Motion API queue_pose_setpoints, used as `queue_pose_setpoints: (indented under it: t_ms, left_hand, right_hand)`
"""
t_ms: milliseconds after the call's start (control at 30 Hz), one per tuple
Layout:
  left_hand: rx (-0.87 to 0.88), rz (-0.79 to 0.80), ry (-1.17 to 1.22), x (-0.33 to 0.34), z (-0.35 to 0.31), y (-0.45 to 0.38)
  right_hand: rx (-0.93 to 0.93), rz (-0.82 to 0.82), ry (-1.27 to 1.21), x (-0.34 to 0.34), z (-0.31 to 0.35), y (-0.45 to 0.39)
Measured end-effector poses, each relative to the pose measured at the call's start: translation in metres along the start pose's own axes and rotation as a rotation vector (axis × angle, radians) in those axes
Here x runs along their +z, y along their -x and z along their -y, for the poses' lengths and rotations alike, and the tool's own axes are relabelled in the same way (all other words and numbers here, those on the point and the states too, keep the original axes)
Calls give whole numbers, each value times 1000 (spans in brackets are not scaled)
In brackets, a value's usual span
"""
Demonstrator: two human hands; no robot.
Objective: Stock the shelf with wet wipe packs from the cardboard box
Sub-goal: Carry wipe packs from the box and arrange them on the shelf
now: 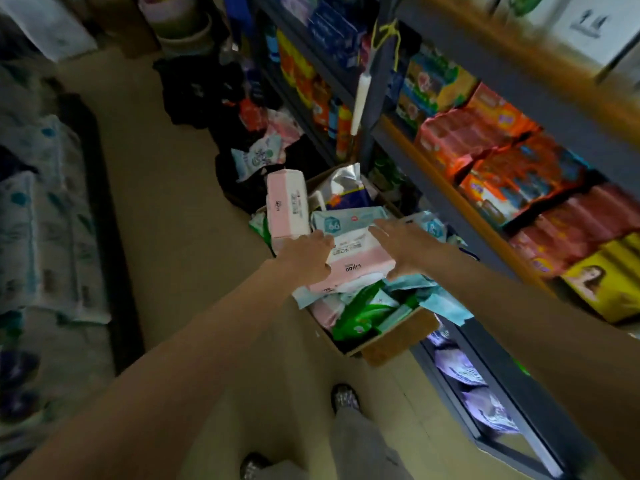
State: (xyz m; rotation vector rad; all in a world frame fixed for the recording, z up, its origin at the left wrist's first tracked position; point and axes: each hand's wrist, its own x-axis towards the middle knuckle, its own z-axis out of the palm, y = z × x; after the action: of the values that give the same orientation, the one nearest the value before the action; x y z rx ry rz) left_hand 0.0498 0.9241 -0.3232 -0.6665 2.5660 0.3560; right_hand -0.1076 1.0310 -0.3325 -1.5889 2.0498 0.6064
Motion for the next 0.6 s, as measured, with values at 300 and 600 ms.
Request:
queue_pose_setpoints:
  t_ms: [300, 600]
  left_hand:
    - [-107, 162, 244, 30, 11, -24]
    - [-155, 0, 287, 43, 43, 4]
  right_hand:
    - [-117, -63, 246, 11, 22, -70]
    - [-104, 25, 189, -5, 38, -58]
